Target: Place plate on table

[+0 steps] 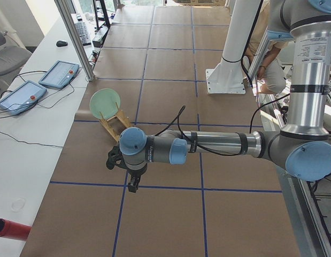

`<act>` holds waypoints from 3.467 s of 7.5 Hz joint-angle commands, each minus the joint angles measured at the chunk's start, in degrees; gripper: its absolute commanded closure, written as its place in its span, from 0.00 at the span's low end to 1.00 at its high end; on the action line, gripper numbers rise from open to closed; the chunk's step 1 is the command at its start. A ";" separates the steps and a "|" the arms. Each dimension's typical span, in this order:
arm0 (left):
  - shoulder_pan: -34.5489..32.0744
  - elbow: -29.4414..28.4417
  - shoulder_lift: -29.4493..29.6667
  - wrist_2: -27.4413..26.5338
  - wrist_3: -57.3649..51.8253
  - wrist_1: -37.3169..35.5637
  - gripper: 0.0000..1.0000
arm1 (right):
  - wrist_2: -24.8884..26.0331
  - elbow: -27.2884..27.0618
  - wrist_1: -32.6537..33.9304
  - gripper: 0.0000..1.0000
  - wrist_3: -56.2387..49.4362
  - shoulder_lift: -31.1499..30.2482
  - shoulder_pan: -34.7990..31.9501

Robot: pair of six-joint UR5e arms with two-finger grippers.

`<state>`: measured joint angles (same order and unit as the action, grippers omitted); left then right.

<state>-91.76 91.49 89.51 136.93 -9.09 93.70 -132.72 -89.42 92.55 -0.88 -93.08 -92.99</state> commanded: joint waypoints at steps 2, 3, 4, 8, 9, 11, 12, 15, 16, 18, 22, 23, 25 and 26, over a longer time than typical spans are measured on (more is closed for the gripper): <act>0.00 0.53 0.06 -0.09 -0.06 0.16 0.00 | 0.00 0.04 0.00 0.00 0.00 0.00 0.00; 0.00 0.88 1.19 0.09 0.29 0.34 0.00 | 0.00 0.04 0.00 0.00 0.00 0.00 0.00; -0.09 1.32 4.85 0.18 0.38 0.25 0.00 | 0.00 0.04 0.00 0.00 0.00 0.00 0.00; 0.26 -0.60 14.99 -7.47 34.67 17.59 0.00 | 0.00 0.04 0.00 0.00 0.00 0.00 0.00; 0.44 -2.70 15.52 -5.64 46.06 26.18 0.00 | 0.00 0.04 0.00 0.00 0.00 0.00 0.00; 2.62 -8.60 20.69 1.40 63.49 39.83 0.00 | 0.00 -0.05 0.00 0.00 0.00 0.00 0.00; 6.46 -8.96 20.80 0.62 71.76 49.20 0.00 | 0.00 0.04 0.00 0.00 0.00 0.00 0.00; 17.73 -10.62 26.48 -16.40 90.69 54.30 0.00 | 0.00 -0.05 0.00 0.00 0.00 0.00 0.00; 21.23 -12.20 27.03 -17.57 97.70 56.83 0.00 | 0.00 0.04 0.00 0.00 0.00 0.00 0.00; 25.82 -15.36 27.91 -25.19 115.97 62.11 0.10 | 0.00 -0.05 0.00 0.00 0.00 0.00 0.00; 28.56 -18.54 28.80 -25.75 121.67 62.04 0.21 | 0.00 -0.05 0.00 0.00 0.00 0.00 0.00; 28.56 -18.54 28.97 -25.75 123.24 62.04 0.34 | 0.00 -0.05 0.00 0.00 0.00 0.00 0.00; 28.48 -18.46 29.23 -25.75 123.43 62.04 0.57 | 0.00 -0.05 0.00 0.00 0.00 0.00 0.00; 28.48 -18.28 29.23 -25.75 123.43 62.04 0.77 | 0.00 -0.05 0.00 0.00 0.00 0.00 0.00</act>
<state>-63.25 73.08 118.68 111.18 114.25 155.74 -132.71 -89.47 92.55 -0.88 -93.08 -92.99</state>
